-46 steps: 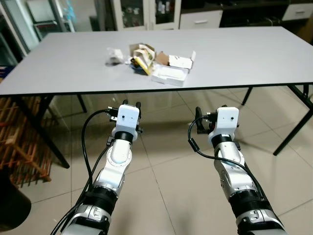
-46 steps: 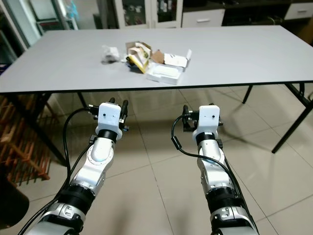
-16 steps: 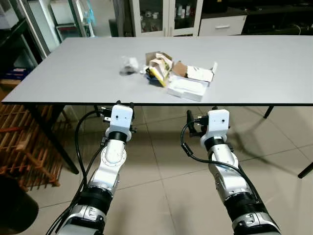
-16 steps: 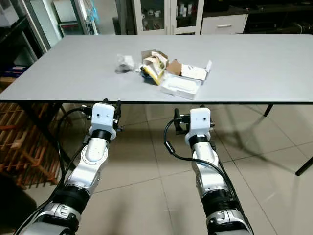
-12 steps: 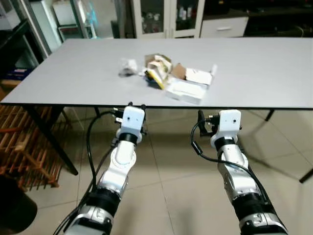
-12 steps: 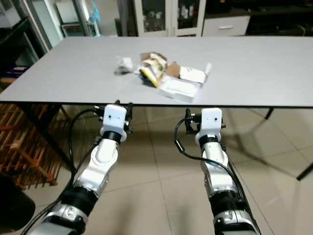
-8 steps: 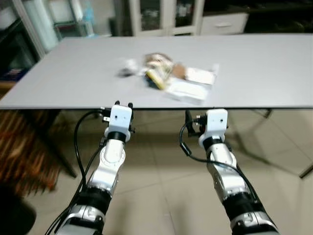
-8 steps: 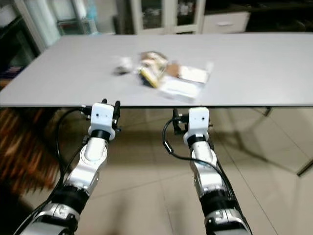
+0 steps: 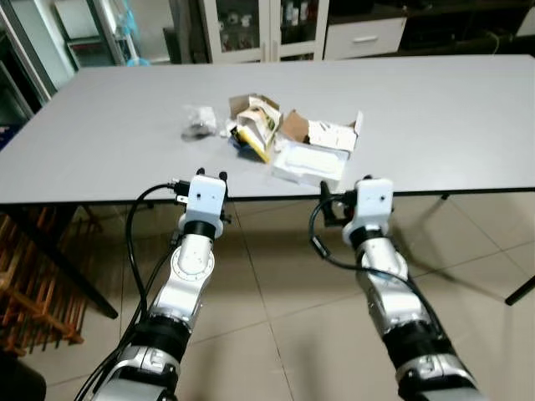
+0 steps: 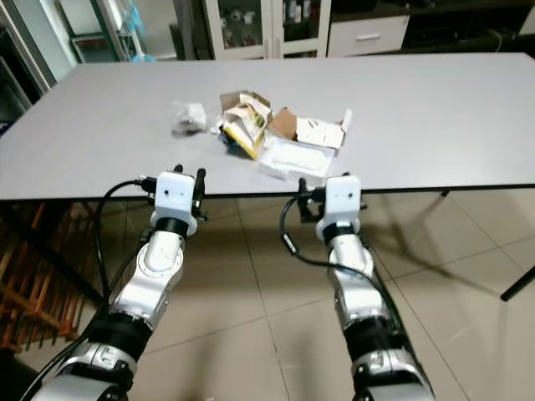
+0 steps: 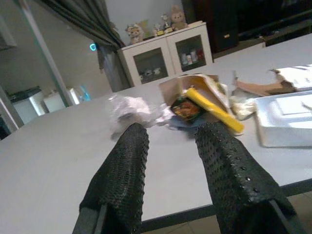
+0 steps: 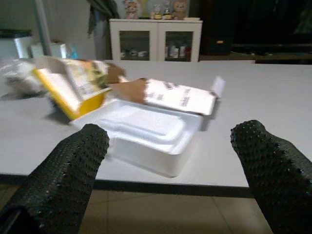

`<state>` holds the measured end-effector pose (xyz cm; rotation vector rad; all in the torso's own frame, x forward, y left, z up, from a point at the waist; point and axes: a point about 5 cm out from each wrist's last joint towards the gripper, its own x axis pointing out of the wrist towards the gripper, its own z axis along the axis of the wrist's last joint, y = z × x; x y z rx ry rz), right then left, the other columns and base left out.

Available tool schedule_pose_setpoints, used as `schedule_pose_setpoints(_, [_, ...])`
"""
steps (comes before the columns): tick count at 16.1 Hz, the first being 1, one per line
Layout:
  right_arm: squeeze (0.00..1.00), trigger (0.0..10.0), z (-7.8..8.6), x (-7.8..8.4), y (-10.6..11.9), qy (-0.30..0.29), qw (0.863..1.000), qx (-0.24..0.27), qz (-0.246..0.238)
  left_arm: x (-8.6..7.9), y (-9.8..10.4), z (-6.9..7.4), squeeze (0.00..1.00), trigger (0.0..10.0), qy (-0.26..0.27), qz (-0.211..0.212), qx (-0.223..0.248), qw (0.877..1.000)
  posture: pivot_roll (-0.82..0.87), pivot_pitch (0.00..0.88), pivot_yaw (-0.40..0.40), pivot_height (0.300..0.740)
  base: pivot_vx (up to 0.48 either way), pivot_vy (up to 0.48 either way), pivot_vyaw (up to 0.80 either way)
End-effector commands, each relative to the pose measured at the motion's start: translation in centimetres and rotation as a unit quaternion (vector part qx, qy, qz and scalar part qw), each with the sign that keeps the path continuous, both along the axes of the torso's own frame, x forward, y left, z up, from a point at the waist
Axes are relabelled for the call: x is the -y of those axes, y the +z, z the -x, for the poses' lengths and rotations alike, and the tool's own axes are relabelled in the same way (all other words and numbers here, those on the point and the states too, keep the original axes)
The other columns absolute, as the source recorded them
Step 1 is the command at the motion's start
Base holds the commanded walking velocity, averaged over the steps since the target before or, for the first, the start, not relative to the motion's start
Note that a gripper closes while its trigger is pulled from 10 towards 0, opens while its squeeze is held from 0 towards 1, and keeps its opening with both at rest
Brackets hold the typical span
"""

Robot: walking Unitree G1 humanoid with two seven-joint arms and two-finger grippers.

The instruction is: Picking trash to rubbish bin

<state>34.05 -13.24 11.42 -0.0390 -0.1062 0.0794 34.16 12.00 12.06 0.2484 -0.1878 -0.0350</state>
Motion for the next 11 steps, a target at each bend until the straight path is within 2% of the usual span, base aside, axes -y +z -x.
schedule_pose_setpoints(1, [0.00,10.0,0.09,0.76,-0.33,-0.014,1.000,-0.007,-0.003,0.78,0.00,-0.02,0.00,10.0,-0.008,0.002,-0.003,1.000,-0.01,0.033,0.036,0.740,0.330,0.000,0.00])
schedule_pose_setpoints(11, [0.00,10.0,0.56,0.25,-1.02,-0.006,1.000,-0.014,-0.005,0.72,-0.27,0.29,0.00,10.0,-0.010,-0.003,-0.002,1.000,-0.02,0.000,0.039,0.740,0.326,0.000,0.00])
